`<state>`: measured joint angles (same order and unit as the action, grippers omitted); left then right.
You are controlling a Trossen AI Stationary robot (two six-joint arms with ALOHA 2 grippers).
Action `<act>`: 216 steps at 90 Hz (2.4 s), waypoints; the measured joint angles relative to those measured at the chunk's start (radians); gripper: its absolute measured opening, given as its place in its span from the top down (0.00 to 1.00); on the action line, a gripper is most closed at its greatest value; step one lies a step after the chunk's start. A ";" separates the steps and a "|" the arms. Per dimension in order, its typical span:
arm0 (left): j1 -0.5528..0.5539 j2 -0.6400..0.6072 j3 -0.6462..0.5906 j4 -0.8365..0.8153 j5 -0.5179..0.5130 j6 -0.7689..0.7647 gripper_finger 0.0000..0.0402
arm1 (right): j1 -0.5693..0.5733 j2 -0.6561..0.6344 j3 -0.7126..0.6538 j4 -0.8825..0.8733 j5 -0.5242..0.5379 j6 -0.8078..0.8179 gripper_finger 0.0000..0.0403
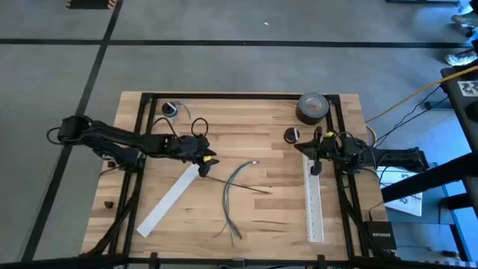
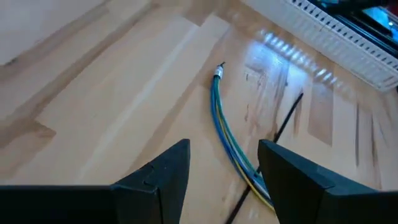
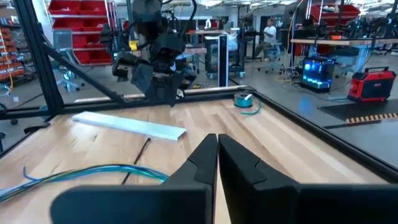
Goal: Ziptie cables
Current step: Wrap the cable wires using the black zip tie
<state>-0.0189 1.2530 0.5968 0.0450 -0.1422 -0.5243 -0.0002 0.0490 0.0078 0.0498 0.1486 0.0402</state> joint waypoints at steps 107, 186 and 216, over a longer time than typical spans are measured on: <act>-0.441 0.044 0.000 -0.193 -0.276 -1.001 0.56 | 0.002 0.710 0.364 -0.017 -0.151 0.163 0.65; -0.392 0.387 0.004 -0.031 -0.413 -1.385 0.56 | 0.261 1.336 0.524 -0.021 0.105 -0.046 0.65; -0.314 0.392 0.003 -0.030 -0.420 -1.281 0.56 | 0.269 1.485 0.525 0.122 0.096 -0.020 0.65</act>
<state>-0.3325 1.6445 0.5995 0.0151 -0.5622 -1.8058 0.2693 1.5339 0.5324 0.1720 0.2441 0.0206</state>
